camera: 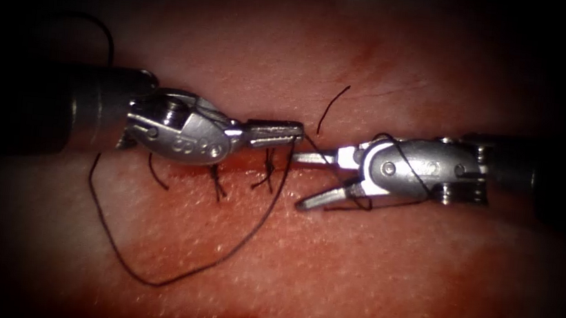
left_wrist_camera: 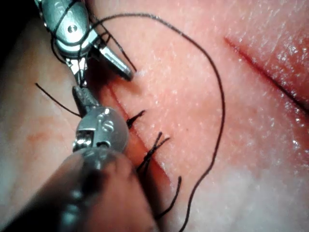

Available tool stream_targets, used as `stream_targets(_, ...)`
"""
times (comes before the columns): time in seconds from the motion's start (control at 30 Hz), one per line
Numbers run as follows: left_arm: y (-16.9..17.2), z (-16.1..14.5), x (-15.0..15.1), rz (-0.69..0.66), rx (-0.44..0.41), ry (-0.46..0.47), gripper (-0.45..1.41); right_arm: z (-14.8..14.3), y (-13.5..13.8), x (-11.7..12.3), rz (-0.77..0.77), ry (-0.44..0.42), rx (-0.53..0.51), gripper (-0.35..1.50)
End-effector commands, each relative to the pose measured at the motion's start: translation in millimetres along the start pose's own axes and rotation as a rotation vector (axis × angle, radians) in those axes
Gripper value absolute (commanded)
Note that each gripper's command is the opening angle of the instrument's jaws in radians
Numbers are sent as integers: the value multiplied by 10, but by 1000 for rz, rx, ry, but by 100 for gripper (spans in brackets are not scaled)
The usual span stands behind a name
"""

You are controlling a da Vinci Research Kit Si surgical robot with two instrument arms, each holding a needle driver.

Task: Wound Closure
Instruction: Wrap suture counter-clockwise around right tool two times

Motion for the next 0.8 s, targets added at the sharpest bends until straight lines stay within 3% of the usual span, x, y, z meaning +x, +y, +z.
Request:
stream_targets(0.03,-2,5,3,0,1,4,-45,10,14,-3,-22,-6,-57,91)
stream_targets(0.07,-1,4,11,-1,0,7,-45,10,16,-4,-28,-14,-86,89)
stream_targets(0.1,1,1,30,0,-2,14,-45,11,18,-6,-56,-43,-131,99)
stream_targets(0.13,1,1,30,0,-2,14,-45,11,18,-6,-56,-43,-131,99)
stream_targets(0.23,10,-8,70,6,-8,25,-45,9,19,-10,-48,-72,-212,91)
stream_targets(0.27,18,-11,91,20,-18,28,-45,8,16,-11,23,-62,-255,89)
stream_targets(0.4,36,-15,122,36,-52,26,-45,2,15,-9,151,-13,-301,86)
stream_targets(0.57,32,-31,109,33,-57,7,-45,-10,21,-2,194,38,-264,79)
stream_targets(0.73,25,-44,97,27,-51,3,-45,-20,22,-3,117,7,-226,87)
stream_targets(0.8,25,-43,97,27,-47,2,-45,-22,17,-3,110,-9,-183,82)
